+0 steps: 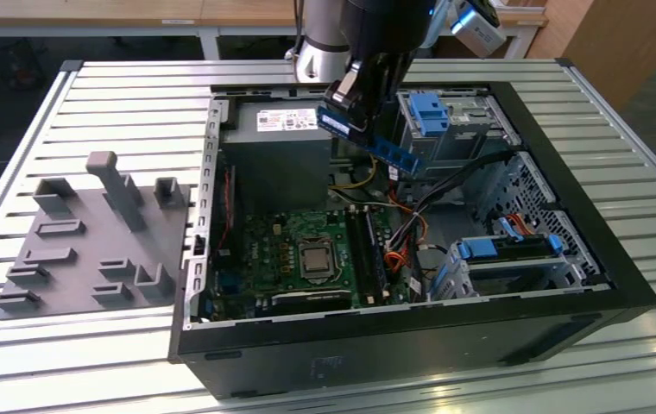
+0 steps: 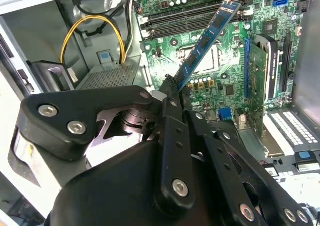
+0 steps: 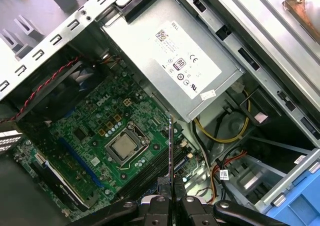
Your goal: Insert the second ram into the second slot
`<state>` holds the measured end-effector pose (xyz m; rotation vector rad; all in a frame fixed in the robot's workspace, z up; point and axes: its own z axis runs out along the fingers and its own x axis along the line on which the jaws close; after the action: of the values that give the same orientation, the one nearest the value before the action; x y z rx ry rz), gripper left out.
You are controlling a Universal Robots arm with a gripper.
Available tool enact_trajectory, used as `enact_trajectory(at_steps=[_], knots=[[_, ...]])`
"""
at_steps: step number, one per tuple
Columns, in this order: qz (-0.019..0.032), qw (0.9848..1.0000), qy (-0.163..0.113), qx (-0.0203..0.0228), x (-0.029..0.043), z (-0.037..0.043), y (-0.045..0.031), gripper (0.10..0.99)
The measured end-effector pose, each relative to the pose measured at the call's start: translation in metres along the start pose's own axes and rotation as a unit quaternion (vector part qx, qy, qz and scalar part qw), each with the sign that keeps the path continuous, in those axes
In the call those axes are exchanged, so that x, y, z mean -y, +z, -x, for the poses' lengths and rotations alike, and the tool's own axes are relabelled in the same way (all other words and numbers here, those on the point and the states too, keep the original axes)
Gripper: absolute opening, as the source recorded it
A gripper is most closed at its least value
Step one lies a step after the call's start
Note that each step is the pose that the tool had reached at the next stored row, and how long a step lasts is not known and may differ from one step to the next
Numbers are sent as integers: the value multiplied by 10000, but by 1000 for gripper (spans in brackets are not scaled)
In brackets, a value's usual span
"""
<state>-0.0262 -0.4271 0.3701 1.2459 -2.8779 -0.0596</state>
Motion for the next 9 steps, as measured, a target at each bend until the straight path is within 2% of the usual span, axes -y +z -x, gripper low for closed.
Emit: enact_trajectory(at_steps=[9], knots=[[-1,10000,99,4,0,0,0,137]])
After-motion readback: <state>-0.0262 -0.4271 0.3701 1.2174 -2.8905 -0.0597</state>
